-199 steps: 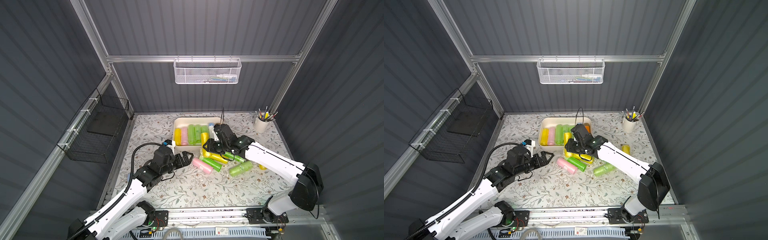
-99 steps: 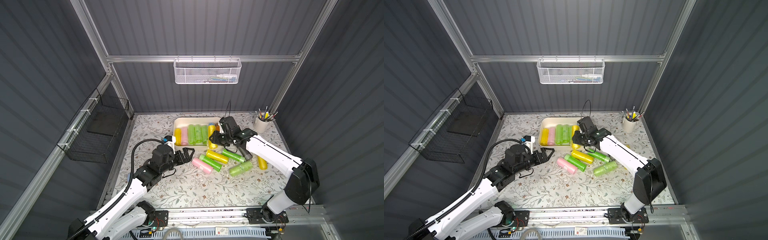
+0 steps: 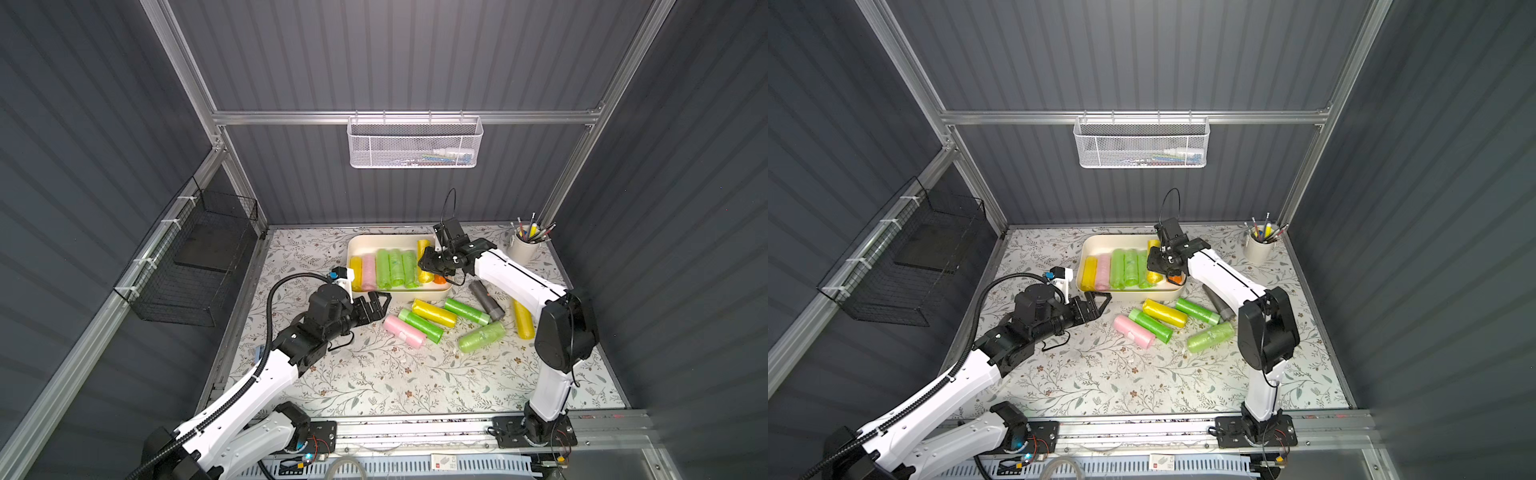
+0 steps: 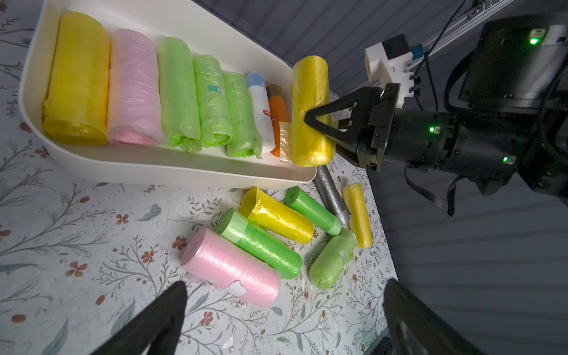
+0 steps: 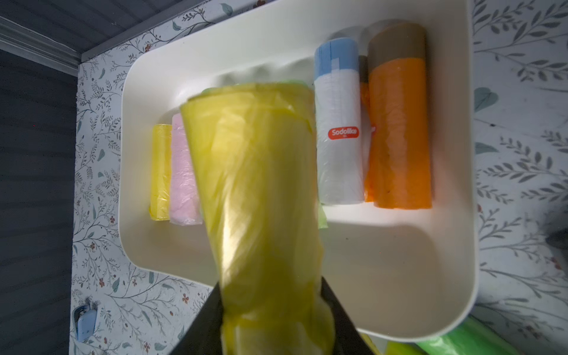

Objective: Put the roll of trash bags into the storage box
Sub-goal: Place the roll of trash bags in the storage box.

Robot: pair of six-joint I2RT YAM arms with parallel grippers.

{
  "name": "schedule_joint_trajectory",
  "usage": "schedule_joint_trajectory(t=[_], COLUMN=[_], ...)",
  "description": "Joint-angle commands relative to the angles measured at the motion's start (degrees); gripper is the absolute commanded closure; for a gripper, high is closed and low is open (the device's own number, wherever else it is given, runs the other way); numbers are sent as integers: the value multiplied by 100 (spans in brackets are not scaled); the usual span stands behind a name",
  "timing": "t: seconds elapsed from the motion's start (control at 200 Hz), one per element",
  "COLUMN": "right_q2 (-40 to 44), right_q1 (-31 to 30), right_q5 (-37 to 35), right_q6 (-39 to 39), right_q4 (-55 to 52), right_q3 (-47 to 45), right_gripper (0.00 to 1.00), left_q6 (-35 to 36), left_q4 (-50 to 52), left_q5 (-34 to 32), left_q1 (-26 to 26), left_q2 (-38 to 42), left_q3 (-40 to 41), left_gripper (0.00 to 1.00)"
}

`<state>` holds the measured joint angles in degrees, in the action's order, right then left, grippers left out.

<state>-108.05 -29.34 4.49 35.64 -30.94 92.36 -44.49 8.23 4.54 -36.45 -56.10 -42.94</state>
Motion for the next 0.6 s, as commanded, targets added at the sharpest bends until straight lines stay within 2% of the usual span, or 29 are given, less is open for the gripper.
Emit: schedule_joint_trajectory(t=[0.0,0.595], right_q2=[-217,-1271], right_q1=[111,614], right_q5=[-84,-62], right_q6=[-214,-495], right_q4=[-177,-385], right_q3=[317,1113], right_gripper=[65,65], left_q6=[196,274], left_q4=[-263,-533], left_q5=[86,179], left_q1=[6,22], left_q2=[-198,-1050], left_q3=[-256,-557], left_gripper=[0,0])
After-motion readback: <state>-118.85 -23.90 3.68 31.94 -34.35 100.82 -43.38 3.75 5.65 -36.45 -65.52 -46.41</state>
